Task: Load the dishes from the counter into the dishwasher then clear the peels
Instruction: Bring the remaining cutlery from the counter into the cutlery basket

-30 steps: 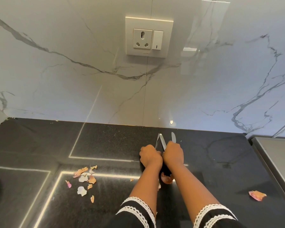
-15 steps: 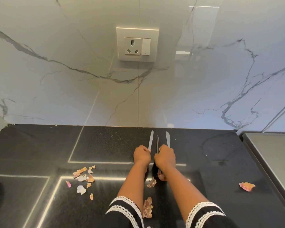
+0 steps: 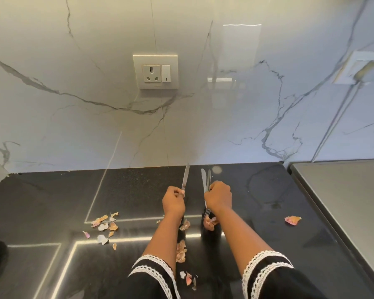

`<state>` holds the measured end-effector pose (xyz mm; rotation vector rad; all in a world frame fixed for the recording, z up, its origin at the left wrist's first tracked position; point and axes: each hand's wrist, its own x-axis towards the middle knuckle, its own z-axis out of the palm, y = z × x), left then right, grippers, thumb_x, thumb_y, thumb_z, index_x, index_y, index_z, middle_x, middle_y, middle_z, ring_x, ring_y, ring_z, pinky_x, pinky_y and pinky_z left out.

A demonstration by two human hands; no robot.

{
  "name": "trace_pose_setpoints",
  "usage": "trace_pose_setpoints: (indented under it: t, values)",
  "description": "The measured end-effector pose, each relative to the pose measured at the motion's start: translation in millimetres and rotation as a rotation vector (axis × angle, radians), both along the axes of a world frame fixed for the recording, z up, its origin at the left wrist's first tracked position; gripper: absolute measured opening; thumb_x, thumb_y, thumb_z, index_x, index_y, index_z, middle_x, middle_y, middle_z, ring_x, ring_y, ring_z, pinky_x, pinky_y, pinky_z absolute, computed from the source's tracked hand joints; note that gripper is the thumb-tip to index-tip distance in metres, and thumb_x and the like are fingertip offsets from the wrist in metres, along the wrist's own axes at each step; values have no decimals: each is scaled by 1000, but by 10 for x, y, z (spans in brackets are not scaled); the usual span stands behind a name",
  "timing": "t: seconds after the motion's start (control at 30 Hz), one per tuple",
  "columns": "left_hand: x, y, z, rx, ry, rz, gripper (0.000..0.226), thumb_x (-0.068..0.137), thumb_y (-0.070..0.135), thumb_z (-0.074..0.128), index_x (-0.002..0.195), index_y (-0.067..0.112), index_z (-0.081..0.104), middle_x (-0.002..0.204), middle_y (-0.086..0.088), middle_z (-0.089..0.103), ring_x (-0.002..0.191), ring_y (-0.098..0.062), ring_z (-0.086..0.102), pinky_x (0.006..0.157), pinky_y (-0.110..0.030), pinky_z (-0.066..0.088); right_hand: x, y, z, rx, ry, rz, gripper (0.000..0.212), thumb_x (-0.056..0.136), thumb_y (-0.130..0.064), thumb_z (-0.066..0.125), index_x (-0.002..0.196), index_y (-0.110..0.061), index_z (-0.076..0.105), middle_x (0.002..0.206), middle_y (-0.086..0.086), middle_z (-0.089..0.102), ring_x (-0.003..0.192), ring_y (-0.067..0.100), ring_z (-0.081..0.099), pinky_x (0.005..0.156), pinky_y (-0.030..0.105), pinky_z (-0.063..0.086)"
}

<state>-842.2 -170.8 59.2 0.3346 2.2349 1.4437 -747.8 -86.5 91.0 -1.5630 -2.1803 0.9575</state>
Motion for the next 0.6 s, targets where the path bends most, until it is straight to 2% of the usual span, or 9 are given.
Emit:
trace_pose_setpoints:
  t: [0.13,0.33,0.43,0.6]
  values:
    - [210,33,124,28,44,-49,7,94,6,55,91,12,58,88,-3,61,74,-13,53,61,-24,43,250,21,99,27,16,-41,8,86,-12,67,81,-9,61,86,8,67,82,26,66,64,29,48]
    - [688,136,181,63,71,-127,4,94,9,58,92,12,58,87,-3,61,82,-19,60,77,-34,53,700,53,231,77,24,-118,7,86,-10,65,92,-5,64,90,9,66,84,26,65,62,26,42]
    - [942,194,227,107,110,-176,8,93,6,59,96,14,61,85,1,62,81,-15,59,81,-32,53,969,91,276,100,38,-158,8,84,-8,63,93,-7,63,90,10,68,80,26,64,61,28,43]
    - [1433,324,267,125,158,-248,19,94,4,55,108,16,63,88,-1,64,83,-17,61,81,-32,53,1517,118,336,100,58,-251,9,88,-13,63,94,-7,60,95,8,65,86,26,62,65,30,42]
